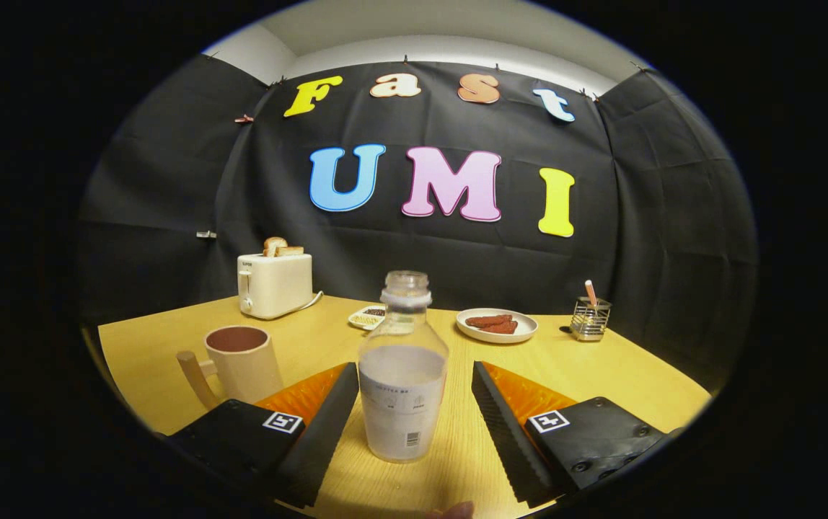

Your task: Take the bottle from table, then pour the juice into the cup, finally place the bottle on the coaster

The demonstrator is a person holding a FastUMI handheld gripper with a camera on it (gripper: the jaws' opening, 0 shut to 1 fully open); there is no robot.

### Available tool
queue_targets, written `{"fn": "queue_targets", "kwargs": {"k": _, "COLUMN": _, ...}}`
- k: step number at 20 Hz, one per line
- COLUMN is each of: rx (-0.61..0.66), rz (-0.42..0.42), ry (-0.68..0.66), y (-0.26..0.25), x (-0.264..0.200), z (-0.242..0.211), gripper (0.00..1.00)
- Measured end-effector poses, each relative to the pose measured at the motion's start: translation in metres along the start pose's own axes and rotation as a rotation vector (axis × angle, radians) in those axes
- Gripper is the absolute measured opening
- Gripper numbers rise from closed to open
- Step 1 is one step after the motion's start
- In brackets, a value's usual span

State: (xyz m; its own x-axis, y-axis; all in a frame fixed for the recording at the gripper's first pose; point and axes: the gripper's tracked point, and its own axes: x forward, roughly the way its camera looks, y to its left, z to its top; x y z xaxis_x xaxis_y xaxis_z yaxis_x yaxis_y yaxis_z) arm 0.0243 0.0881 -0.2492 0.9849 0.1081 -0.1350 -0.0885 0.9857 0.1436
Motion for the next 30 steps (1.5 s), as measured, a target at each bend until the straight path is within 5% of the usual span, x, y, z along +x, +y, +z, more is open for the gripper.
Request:
{"fn": "queue_targets", "kwargs": {"k": 12, "rx": 0.053, "rz": -0.053, "ry": -0.007, "y": -0.002, "x": 0.027, "z": -0.016, "gripper": 0.97}}
{"fn": "queue_targets", "kwargs": {"k": 13, "rx": 0.057, "rz": -0.051, "ry": -0.002, "y": -0.001, "x": 0.030, "z": -0.016, "gripper": 0.96}}
{"fn": "queue_targets", "kwargs": {"k": 15, "rx": 0.054, "rz": -0.060, "ry": 0.003, "y": -0.002, "x": 0.030, "z": -0.016, "gripper": 0.78}}
{"fn": "queue_targets", "kwargs": {"k": 22, "rx": 0.015, "rz": -0.091, "ry": 0.031, "y": -0.006, "x": 0.028, "z": 0.004, "gripper": 0.74}}
{"fn": "queue_targets", "kwargs": {"k": 30, "rx": -0.329, "rz": -0.152, "ry": 0.049, "y": -0.027, "x": 0.023, "z": 0.073, "gripper": 0.73}}
